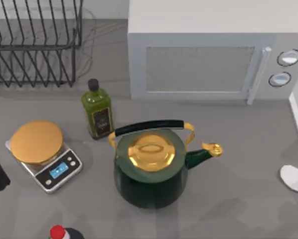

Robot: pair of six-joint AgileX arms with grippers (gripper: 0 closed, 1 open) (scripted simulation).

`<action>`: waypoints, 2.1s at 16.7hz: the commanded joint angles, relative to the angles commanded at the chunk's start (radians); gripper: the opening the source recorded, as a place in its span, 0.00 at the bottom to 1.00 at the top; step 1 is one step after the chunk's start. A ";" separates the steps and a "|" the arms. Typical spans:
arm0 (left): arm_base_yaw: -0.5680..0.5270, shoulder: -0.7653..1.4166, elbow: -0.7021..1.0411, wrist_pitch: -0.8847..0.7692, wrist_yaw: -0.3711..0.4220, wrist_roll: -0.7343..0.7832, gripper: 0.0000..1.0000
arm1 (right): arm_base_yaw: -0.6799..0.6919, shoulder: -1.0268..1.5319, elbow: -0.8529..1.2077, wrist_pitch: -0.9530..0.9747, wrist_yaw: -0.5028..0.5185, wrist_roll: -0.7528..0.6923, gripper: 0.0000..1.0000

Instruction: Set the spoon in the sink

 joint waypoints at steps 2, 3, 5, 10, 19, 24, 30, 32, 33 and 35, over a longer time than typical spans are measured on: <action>0.000 0.000 0.000 0.000 0.000 0.000 1.00 | -0.004 0.134 0.088 -0.105 0.001 -0.086 1.00; 0.000 0.000 0.000 0.000 0.000 0.000 1.00 | -0.006 0.191 0.127 -0.150 0.002 -0.123 1.00; 0.000 0.000 0.000 0.000 0.000 0.000 1.00 | -0.009 0.286 0.192 -0.224 0.002 -0.185 1.00; 0.000 0.000 0.000 0.000 0.000 0.000 1.00 | -0.011 0.362 0.247 -0.283 0.003 -0.235 1.00; 0.000 0.000 0.000 0.000 0.000 0.000 1.00 | -0.009 0.440 0.152 -0.112 0.003 -0.231 1.00; 0.000 0.000 0.000 0.000 0.000 0.000 1.00 | -0.010 0.559 0.019 0.147 0.003 -0.230 1.00; 0.000 0.000 0.000 0.000 0.000 0.000 1.00 | -0.010 0.583 -0.008 0.193 0.003 -0.230 1.00; 0.000 0.000 0.000 0.000 0.000 0.000 1.00 | -0.010 0.583 -0.008 0.193 0.003 -0.230 0.85; 0.000 0.000 0.000 0.000 0.000 0.000 1.00 | -0.010 0.583 -0.008 0.193 0.003 -0.230 0.77; 0.000 0.000 0.000 0.000 0.000 0.000 1.00 | -0.010 0.583 -0.008 0.193 0.003 -0.230 0.62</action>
